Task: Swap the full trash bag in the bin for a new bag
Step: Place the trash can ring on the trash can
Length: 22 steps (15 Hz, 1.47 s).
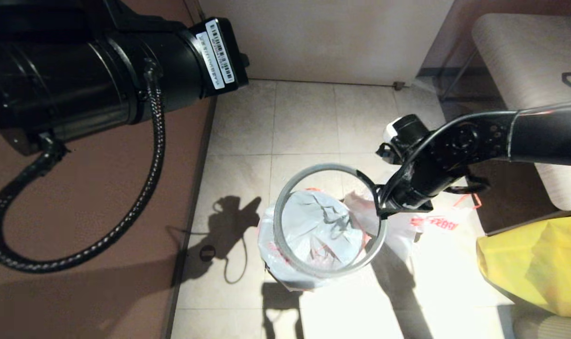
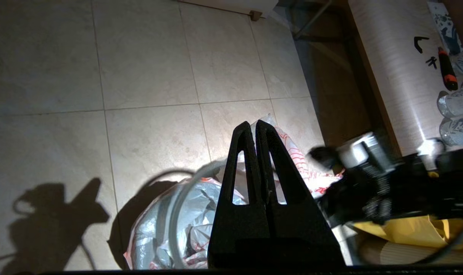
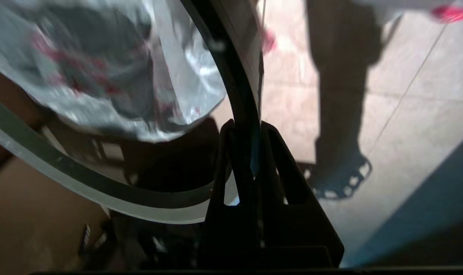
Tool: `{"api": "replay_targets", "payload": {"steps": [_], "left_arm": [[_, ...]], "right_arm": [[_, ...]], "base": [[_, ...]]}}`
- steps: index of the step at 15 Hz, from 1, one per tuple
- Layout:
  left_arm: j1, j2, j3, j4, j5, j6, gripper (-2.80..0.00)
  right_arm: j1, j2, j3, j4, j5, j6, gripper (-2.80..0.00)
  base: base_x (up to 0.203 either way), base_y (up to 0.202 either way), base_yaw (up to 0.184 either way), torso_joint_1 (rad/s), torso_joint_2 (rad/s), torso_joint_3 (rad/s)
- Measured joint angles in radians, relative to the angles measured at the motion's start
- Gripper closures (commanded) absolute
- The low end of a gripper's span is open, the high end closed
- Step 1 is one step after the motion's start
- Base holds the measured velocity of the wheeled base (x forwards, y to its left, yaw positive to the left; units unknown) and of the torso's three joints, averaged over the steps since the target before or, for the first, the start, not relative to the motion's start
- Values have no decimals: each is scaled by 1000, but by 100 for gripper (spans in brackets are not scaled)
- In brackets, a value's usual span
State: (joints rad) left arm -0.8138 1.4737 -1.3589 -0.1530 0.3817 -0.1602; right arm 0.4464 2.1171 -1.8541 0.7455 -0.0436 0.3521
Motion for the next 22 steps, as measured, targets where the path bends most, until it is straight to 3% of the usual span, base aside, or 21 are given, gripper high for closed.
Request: {"api": "replay_targets", "payload": {"steps": [5, 13, 18, 22], "left_arm": [[17, -6, -3, -2, -2, 1, 0], [11, 7, 1, -3, -2, 2, 0], [12, 0, 1, -3, -3, 1, 0], [11, -5, 3, -2, -2, 0, 0]], "right_arm": [[56, 160, -106, 49, 93, -31, 0], [48, 256, -117, -164, 96, -33, 0], [7, 289, -117, -186, 69, -44, 0], [6, 302, -116, -188, -22, -78, 0]], "base": [[0, 0, 0, 0, 0, 0], [0, 0, 0, 0, 0, 0], [0, 0, 0, 0, 0, 0], [0, 0, 0, 0, 0, 0]]}}
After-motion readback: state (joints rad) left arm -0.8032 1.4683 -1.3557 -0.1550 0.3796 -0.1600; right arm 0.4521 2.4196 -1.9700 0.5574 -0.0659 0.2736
